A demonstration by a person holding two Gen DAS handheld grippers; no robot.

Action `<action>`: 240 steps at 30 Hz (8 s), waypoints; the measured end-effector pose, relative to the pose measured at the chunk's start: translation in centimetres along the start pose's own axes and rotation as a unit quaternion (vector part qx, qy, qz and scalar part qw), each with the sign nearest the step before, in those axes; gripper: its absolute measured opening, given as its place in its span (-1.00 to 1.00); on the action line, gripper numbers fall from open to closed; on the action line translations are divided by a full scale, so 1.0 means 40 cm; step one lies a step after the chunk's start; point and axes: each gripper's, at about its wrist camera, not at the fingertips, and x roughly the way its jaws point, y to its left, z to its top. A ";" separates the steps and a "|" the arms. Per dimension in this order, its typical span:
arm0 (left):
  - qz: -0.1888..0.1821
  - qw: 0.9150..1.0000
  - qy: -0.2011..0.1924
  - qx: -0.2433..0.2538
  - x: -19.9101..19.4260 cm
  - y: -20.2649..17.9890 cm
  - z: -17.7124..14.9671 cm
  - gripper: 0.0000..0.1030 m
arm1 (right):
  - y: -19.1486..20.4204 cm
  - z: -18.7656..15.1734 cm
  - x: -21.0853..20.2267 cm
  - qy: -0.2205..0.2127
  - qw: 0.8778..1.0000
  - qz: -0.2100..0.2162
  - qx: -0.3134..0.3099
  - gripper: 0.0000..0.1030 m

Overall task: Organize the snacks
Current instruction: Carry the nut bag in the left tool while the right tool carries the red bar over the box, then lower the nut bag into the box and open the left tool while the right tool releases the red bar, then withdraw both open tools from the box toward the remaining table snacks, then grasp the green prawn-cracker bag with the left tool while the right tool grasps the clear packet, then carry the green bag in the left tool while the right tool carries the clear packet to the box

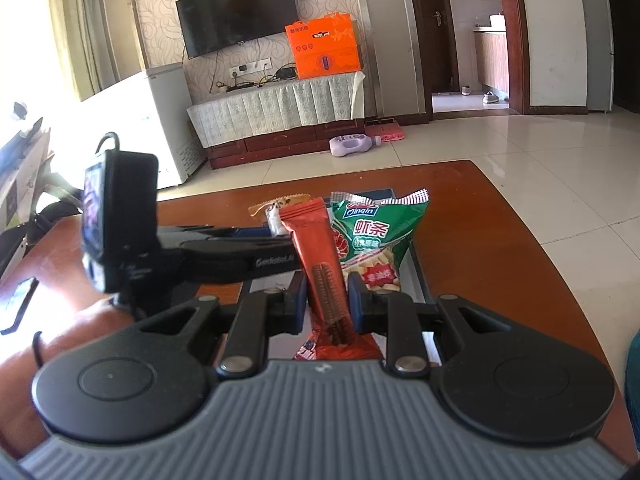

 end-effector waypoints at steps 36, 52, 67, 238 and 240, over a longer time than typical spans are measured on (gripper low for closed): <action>0.010 0.996 0.034 0.080 0.004 -0.050 -0.083 0.18 | -0.002 -0.004 0.042 0.006 1.000 -0.010 0.007 -0.51; 0.006 0.991 0.042 0.126 -0.093 -0.085 -0.157 0.19 | 0.000 -0.017 0.127 0.035 0.999 -0.026 0.009 -0.50; 0.001 0.990 0.044 0.134 -0.152 -0.109 -0.190 0.19 | 0.005 -0.032 0.183 0.059 0.997 -0.046 0.007 -0.51; 0.141 0.989 -0.017 -0.025 -0.395 0.274 -0.123 0.60 | 0.308 -0.043 0.058 0.005 0.995 0.064 -0.080 -0.63; 0.141 0.990 -0.018 -0.023 -0.391 0.265 -0.122 0.60 | 0.305 -0.044 0.053 0.005 0.995 0.064 -0.081 -0.63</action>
